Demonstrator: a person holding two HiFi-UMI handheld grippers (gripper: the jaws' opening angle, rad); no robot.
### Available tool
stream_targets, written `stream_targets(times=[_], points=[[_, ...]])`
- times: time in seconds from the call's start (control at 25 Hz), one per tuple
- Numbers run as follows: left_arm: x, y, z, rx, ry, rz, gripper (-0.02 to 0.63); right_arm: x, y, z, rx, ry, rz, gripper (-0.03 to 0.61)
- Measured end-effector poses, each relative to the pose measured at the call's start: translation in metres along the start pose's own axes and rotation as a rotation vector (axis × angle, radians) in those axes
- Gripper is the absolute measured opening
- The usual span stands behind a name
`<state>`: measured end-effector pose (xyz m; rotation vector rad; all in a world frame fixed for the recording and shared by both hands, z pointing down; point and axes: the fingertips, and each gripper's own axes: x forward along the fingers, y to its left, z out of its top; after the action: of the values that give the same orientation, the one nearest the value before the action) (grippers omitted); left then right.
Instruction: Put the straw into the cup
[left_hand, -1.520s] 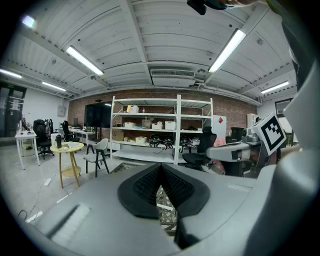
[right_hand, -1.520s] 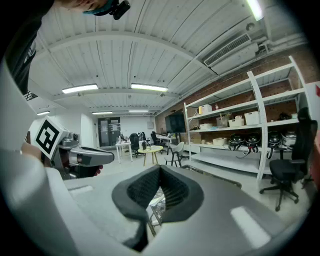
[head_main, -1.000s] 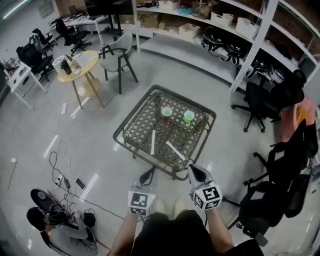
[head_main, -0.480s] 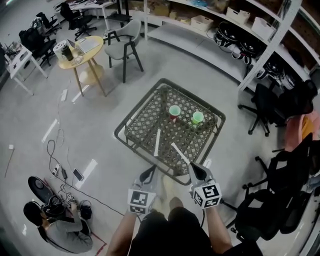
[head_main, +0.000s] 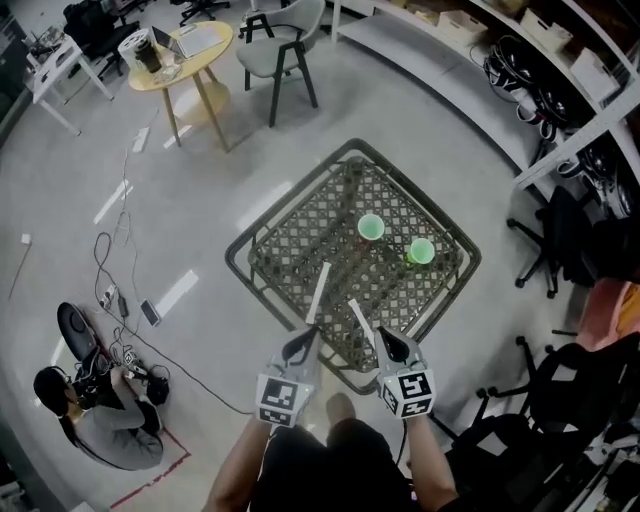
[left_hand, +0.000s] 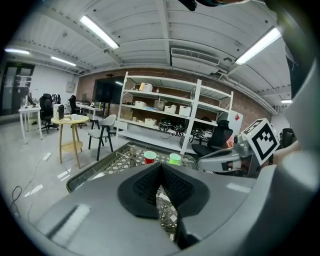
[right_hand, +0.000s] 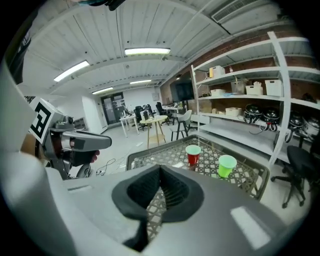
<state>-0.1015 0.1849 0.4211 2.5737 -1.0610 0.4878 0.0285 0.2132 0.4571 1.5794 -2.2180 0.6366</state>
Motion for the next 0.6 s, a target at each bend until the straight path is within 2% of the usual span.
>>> stream_targets(times=[0.2,0.4,0.6], points=[[0.040,0.017,-0.032,-0.038,0.069,0.011,0.006,0.048,-0.015,-0.029,-0.005,0.093,0.049,0.002],[0.062,0.026,-0.070,-0.089,0.141,0.031,0.006,0.080,-0.026,-0.063,-0.005,0.170,0.088,0.002],[0.079,0.038,-0.097,-0.104,0.182,0.052,0.006,0.108,-0.033,-0.093,-0.015,0.233,0.114,0.002]])
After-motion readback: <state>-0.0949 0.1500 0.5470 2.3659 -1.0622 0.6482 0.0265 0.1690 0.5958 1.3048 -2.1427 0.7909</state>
